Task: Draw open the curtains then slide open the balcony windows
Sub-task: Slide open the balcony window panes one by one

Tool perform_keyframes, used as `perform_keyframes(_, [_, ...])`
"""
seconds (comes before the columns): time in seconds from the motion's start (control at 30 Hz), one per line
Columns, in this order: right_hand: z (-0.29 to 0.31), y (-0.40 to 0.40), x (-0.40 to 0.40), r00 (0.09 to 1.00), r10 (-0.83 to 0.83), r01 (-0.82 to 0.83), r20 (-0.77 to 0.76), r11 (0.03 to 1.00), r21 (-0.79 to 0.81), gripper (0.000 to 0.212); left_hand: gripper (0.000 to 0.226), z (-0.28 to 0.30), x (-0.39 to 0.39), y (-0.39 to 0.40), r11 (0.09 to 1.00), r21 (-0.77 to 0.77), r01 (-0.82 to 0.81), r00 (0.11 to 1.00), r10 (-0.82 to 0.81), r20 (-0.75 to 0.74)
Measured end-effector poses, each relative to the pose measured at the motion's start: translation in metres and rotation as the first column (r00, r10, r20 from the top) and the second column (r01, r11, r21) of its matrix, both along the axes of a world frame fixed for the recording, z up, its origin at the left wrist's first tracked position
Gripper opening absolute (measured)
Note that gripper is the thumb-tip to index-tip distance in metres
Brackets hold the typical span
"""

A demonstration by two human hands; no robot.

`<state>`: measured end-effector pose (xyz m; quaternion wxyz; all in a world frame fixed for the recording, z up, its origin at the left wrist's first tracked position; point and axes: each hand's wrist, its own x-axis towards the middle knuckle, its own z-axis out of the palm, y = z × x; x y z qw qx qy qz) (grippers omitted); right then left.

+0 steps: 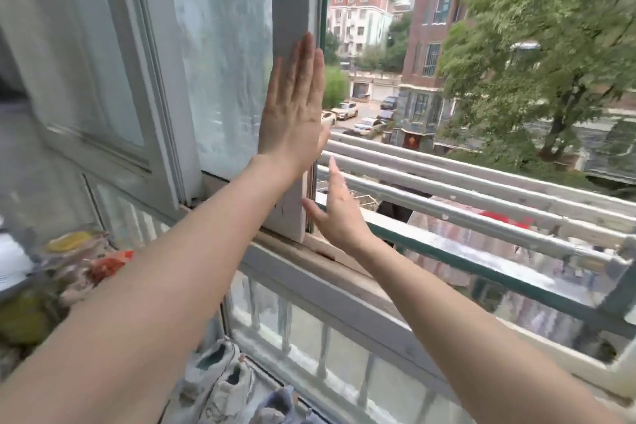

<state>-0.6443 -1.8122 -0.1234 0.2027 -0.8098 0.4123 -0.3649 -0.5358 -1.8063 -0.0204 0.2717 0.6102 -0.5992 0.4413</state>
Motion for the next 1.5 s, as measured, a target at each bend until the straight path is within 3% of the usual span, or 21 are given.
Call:
perform_keyframes(0.07, [0.006,-0.01,0.005,0.998,0.056,-0.054,0.042,0.997,-0.05,0.087,0.086,-0.001,-0.01,-0.001,0.997,-0.043,-0.062,0.997,0.06,-0.057])
perform_keyframes(0.23, [0.013,-0.025,0.03,0.969,0.159,-0.135,0.191,0.982,-0.131,0.093,0.086,-0.006,-0.018,-0.016,0.976,-0.144,-0.164,0.987,0.161,-0.028])
perform_keyframes(0.37, [0.004,-0.035,0.04,0.945,0.201,-0.157,0.258,0.971,-0.181,0.082,0.064,-0.004,-0.018,-0.03,0.96,-0.275,-0.056,0.998,0.057,-0.004])
perform_keyframes(0.5, [-0.001,-0.049,0.045,0.922,0.243,-0.182,0.301,0.959,-0.217,0.08,0.056,-0.002,-0.012,-0.041,0.931,-0.362,0.052,0.998,-0.059,-0.007])
perform_keyframes(0.67, [-0.003,-0.052,0.048,0.907,0.269,-0.199,0.323,0.952,-0.233,0.07,0.057,0.001,-0.012,-0.043,0.932,-0.355,0.074,0.997,-0.071,0.021])
perform_keyframes(1.0, [-0.011,-0.056,0.049,0.868,0.285,-0.202,0.406,0.95,-0.237,0.073,0.065,0.001,-0.007,-0.043,0.943,-0.325,0.069,0.997,-0.056,0.048])
perform_keyframes(1.03, [-0.009,-0.06,0.056,0.855,0.299,-0.201,0.423,0.944,-0.26,0.072,0.065,0.004,-0.004,-0.044,0.942,-0.334,0.041,0.998,-0.022,0.061])
perform_keyframes(1.13, [-0.003,-0.065,0.082,0.787,0.275,-0.282,0.552,0.957,-0.075,0.07,0.064,0.005,0.015,-0.047,0.955,-0.288,-0.074,0.989,0.107,0.099])
perform_keyframes(1.23, [-0.002,-0.07,0.115,0.786,0.302,-0.309,0.54,0.948,-0.079,0.061,0.068,0.003,0.051,-0.054,0.937,-0.222,-0.268,0.946,0.3,0.124])
perform_keyframes(1.3, [0.001,-0.078,0.138,0.792,0.321,-0.332,0.519,0.94,-0.074,0.061,0.073,0.002,0.077,-0.064,0.899,-0.195,-0.392,0.89,0.424,0.165])
perform_keyframes(1.37, [0.003,-0.088,0.161,0.861,0.314,-0.299,0.401,0.949,-0.1,0.068,0.078,0.004,0.103,-0.07,0.859,-0.202,-0.471,0.842,0.506,0.189])
perform_keyframes(1.43, [0.003,-0.095,0.176,0.913,0.29,-0.257,0.287,0.955,-0.147,0.075,0.08,0.004,0.119,-0.074,0.834,-0.189,-0.518,0.817,0.548,0.18])
perform_keyframes(1.5, [0.003,-0.101,0.191,0.906,0.321,-0.301,0.275,0.947,-0.115,0.088,0.079,0.002,0.131,-0.081,0.817,-0.173,-0.55,0.801,0.575,0.166])
